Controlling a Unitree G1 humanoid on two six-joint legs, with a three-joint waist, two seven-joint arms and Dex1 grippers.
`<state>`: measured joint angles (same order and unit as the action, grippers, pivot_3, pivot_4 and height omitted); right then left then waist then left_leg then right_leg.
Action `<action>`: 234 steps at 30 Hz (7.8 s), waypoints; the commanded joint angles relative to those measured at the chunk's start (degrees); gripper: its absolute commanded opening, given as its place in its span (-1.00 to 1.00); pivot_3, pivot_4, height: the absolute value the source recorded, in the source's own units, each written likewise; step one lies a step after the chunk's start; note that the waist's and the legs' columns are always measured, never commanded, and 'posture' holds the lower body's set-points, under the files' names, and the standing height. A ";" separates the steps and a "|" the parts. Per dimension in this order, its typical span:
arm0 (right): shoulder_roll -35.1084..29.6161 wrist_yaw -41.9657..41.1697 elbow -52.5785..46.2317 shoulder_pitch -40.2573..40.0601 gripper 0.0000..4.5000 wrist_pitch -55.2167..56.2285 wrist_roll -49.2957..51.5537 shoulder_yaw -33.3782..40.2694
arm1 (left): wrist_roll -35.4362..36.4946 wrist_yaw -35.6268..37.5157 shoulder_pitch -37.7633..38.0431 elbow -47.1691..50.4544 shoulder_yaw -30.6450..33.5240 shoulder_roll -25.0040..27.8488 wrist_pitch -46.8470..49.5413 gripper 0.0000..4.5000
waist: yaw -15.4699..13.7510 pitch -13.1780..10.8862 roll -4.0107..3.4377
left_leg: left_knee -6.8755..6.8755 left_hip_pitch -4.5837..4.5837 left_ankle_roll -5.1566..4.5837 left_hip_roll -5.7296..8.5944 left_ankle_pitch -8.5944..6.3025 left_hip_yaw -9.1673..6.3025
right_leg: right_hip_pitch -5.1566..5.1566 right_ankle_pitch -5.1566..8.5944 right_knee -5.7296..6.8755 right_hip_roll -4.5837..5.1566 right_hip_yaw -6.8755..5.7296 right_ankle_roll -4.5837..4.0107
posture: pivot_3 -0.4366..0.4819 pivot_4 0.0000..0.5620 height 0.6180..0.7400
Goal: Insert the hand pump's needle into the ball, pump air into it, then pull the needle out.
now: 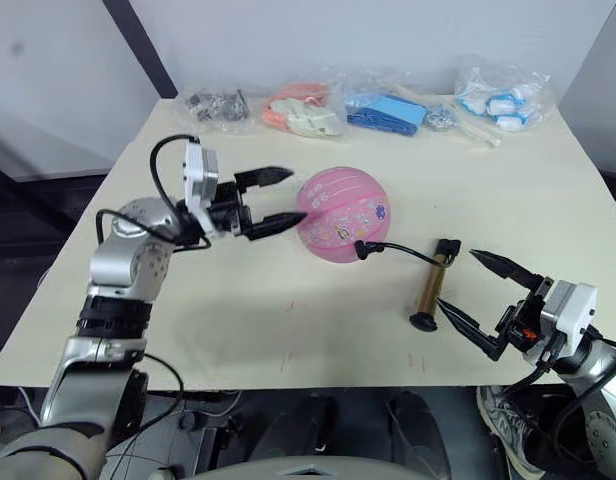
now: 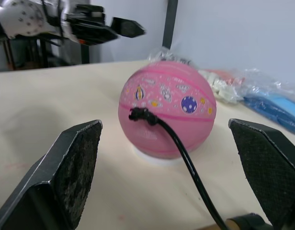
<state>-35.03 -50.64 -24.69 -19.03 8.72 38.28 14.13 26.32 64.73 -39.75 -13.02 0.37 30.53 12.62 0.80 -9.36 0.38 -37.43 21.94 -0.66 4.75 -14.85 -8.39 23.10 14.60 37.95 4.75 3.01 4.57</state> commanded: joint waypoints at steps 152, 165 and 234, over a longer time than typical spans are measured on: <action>3.40 22.47 1.52 12.80 -0.95 1.75 -42.32 -16.26 | -28.36 -38.93 -5.02 -27.62 -15.92 -18.59 1.31 1.00 | -3.41 1.13 0.25 | -0.13 -0.18 0.17 0.79 0.10 -1.09 | -0.84 0.26 -0.39 0.50 -0.72 0.44 | -0.05 -0.47 0.94; 1.50 22.13 0.61 8.80 -0.95 4.35 -41.72 -14.84 | -29.78 -40.46 -3.65 -29.65 -19.76 -17.82 -0.44 1.00 | -3.76 1.50 -0.05 | -0.13 -0.26 0.08 1.08 0.05 -1.68 | -1.39 0.37 -0.79 0.86 -1.39 0.60 | -0.05 -0.47 0.94; 7.68 21.72 8.57 15.71 -0.95 -8.07 -26.89 -5.10 | -13.15 -24.74 0.00 -12.69 -5.64 -24.01 8.59 1.00 | -0.68 1.74 0.08 | 0.97 -1.08 -0.28 1.08 -0.28 -1.60 | -1.65 1.15 -1.12 1.11 -1.23 1.15 | -0.05 -0.47 0.94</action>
<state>-26.95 -28.75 -15.12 -3.69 0.32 10.60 7.63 13.31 39.08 -41.81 -23.74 -4.23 6.53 18.42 0.13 -7.62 0.45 -36.47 20.88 -0.93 5.84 -15.13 -9.99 21.48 15.75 36.83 5.87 1.77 5.72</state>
